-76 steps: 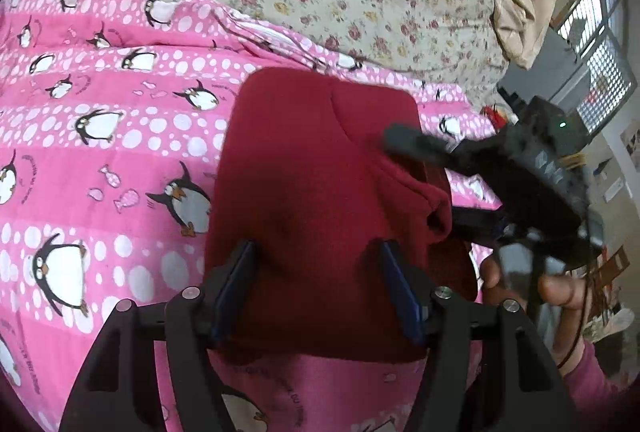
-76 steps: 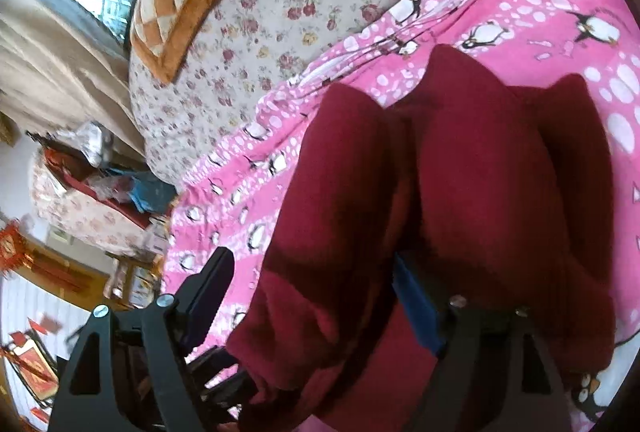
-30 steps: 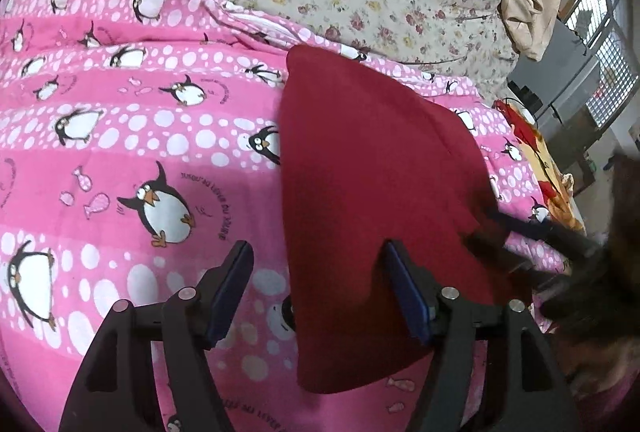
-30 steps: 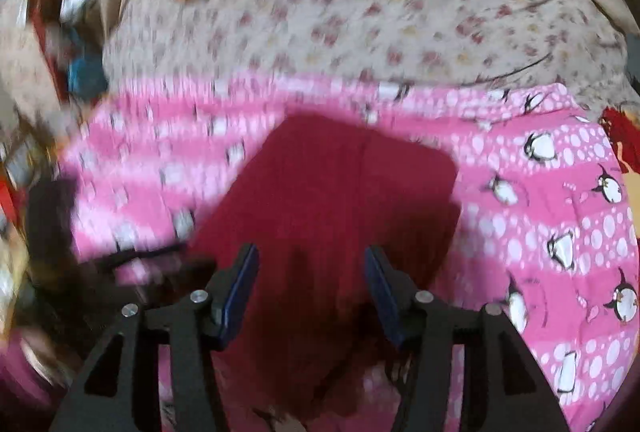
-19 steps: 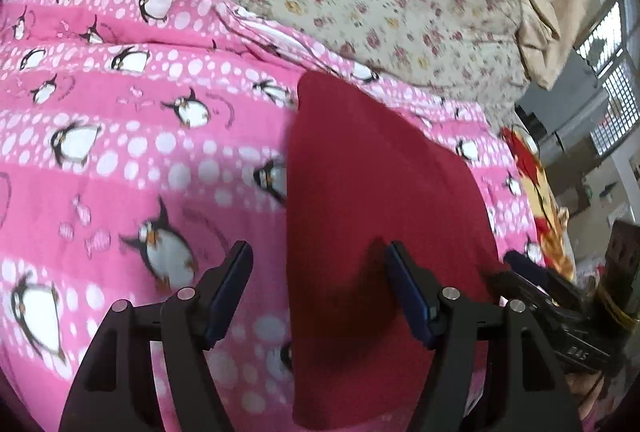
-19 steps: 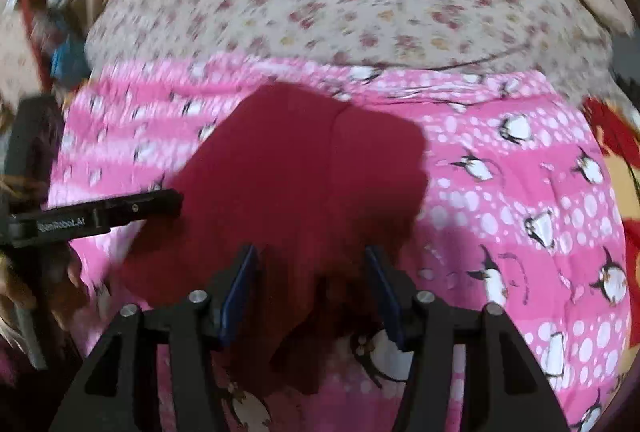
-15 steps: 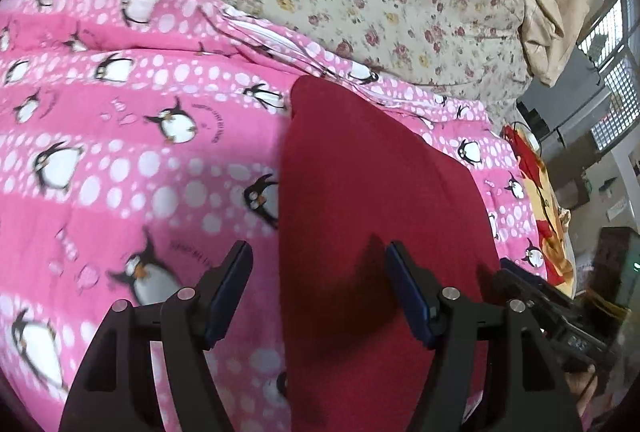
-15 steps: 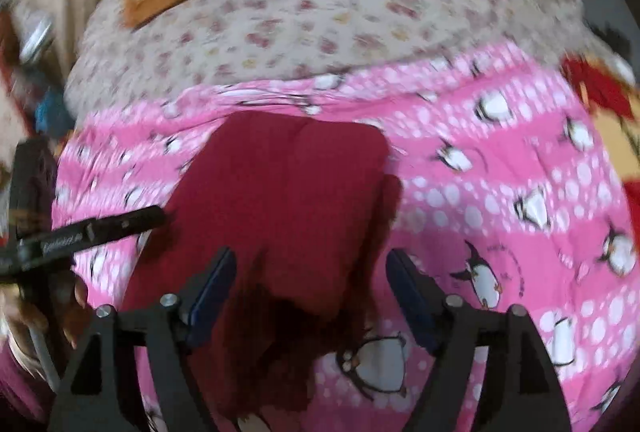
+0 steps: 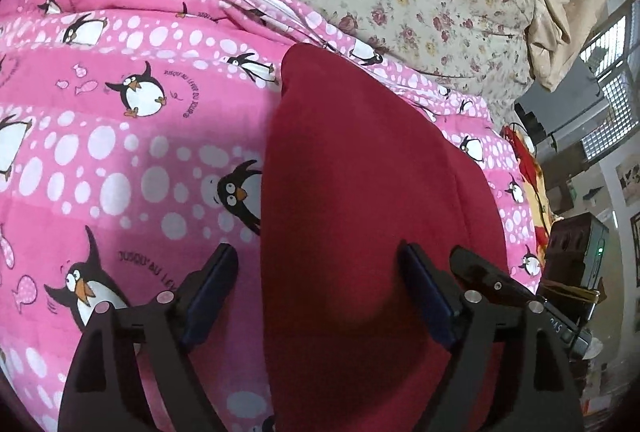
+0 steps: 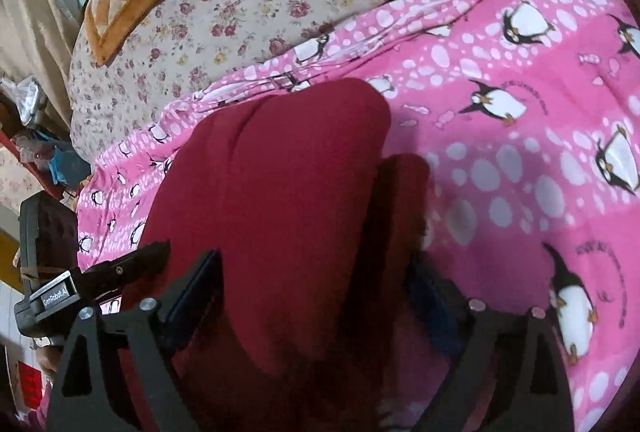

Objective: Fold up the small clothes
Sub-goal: 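Press the folded sweatshirt square with both open grippers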

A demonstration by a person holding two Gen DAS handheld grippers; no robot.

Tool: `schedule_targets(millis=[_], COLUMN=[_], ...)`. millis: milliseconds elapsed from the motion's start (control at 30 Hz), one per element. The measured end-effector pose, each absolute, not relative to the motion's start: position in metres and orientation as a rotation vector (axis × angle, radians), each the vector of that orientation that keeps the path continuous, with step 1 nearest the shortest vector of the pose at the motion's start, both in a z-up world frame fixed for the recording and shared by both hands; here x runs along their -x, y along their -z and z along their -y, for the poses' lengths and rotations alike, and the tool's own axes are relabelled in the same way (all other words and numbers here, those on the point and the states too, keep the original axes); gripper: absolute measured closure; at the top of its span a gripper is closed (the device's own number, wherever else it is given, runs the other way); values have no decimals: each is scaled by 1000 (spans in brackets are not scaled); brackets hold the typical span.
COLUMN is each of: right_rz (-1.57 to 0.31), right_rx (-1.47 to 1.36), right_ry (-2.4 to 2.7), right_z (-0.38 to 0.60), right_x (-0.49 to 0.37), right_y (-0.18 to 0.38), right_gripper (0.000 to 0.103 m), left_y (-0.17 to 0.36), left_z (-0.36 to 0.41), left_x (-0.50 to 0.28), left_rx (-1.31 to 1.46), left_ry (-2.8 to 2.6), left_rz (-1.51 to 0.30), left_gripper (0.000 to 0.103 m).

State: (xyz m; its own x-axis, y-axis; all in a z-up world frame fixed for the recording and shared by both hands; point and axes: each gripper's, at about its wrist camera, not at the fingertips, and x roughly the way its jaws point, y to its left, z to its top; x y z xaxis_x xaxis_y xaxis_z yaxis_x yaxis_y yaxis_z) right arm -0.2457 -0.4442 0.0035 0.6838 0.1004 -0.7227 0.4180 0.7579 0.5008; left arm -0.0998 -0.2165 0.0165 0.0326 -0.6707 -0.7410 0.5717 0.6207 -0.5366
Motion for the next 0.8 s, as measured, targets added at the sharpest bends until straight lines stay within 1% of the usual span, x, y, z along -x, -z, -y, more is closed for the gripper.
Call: schedule_targets(millis=[33, 100, 133, 167, 200, 267, 433, 533, 600, 633, 700, 733, 767, 800], right_rz=[-816, -813, -811, -812, -815, -807, -762, -777, -805, -845, -924, -948, -940, -930], right_rx=[-693, -665, -650, -637, -622, -630, -653, -644, -645, -650, -603, -546, -533, -526], right_ry=[190, 161, 161, 160, 157, 138, 30, -40, -67, -72, -23, 35, 50, 62], right_z=[442, 435, 432, 430, 427, 423, 395, 366, 349, 339, 327, 322, 319, 317], right_x=[244, 241, 241, 241, 242, 246, 253, 248, 241, 235, 227, 228, 232, 239], right_y=[-3, -10, -14, -17, -22, -33, -71, -77, -69, -56, -39, -33, -34, -41], right_gripper=[13, 36, 40, 48, 54, 58, 58, 58, 55, 48, 43, 40, 36, 36], left_y=[-17, -21, -25, -29, -35, -47, -80, -87, -77, -68, -42, -36, -30, -28], left_z=[217, 217, 218, 217, 216, 206, 153, 116, 95, 88, 75, 68, 60, 57], left_x=[101, 106, 110, 113, 118, 124, 130, 136, 138, 136, 129, 127, 125, 125], left_rx=[92, 80, 65, 45, 27, 28, 71, 50, 40, 42, 94, 142, 194, 209], left_ry=[958, 995, 1009, 1007, 1013, 1021, 991, 908, 836, 808, 758, 750, 739, 728], left_rz=[-1197, -1173, -1154, -1137, -1122, -1124, -1150, -1143, -1174, -1199, -1256, -1248, -1239, -1238], left_gripper=[37, 58, 64, 70, 73, 80, 81, 81, 81, 80, 72, 60, 51, 49])
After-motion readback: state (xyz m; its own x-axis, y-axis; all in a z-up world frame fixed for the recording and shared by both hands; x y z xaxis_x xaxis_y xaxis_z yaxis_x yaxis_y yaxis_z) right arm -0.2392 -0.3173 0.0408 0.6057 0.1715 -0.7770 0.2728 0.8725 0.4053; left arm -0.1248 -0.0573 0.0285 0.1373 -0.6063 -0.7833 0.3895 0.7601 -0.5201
